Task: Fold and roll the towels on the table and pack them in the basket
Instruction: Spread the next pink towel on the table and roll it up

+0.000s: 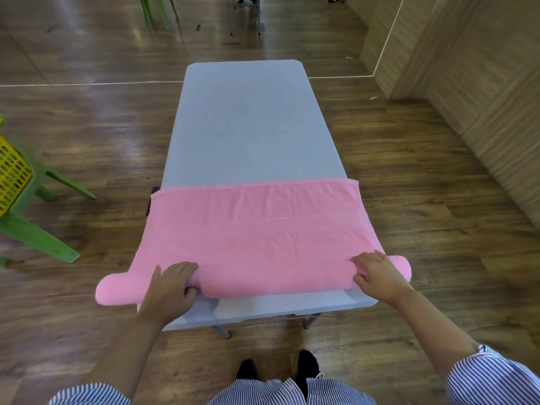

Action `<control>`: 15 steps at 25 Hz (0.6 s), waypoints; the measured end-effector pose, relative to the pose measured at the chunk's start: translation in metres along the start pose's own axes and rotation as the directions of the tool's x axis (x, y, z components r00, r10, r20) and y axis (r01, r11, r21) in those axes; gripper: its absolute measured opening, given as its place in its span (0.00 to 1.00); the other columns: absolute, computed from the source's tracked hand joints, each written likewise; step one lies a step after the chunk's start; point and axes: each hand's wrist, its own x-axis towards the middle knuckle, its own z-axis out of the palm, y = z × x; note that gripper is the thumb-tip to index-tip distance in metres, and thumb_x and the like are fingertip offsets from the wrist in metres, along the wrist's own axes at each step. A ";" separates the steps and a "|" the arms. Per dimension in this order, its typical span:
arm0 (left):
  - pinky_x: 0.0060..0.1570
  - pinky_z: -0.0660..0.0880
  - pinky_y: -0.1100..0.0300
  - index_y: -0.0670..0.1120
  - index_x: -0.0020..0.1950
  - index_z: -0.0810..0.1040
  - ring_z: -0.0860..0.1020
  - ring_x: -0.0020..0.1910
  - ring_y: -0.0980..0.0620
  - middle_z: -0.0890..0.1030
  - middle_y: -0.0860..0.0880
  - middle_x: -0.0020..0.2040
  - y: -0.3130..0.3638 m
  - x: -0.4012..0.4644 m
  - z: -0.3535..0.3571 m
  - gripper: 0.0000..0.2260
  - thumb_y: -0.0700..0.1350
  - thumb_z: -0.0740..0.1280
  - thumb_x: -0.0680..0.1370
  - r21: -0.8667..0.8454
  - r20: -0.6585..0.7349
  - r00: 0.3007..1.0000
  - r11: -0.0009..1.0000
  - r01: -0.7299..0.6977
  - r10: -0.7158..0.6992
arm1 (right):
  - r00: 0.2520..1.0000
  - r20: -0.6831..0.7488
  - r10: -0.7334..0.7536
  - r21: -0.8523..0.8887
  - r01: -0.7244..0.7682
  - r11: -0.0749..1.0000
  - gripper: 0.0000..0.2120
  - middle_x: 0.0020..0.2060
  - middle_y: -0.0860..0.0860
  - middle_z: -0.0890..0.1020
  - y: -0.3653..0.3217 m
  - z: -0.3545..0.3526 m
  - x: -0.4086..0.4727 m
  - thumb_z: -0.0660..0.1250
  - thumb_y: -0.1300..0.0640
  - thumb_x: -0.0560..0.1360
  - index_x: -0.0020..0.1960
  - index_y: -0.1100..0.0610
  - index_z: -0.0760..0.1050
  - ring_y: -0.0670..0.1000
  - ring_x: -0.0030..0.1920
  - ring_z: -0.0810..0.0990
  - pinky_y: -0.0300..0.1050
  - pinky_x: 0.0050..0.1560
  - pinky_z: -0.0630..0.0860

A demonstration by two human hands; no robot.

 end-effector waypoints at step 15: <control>0.44 0.72 0.47 0.46 0.49 0.83 0.82 0.37 0.47 0.83 0.51 0.39 0.008 0.001 0.007 0.22 0.52 0.57 0.63 0.061 -0.069 0.994 0.994 -0.086 0.090 | 0.998 0.029 -0.054 0.075 0.051 0.996 0.31 0.57 0.49 0.79 0.003 -0.003 0.002 0.53 0.46 0.64 0.64 0.53 0.73 0.52 0.56 0.76 0.46 0.63 0.66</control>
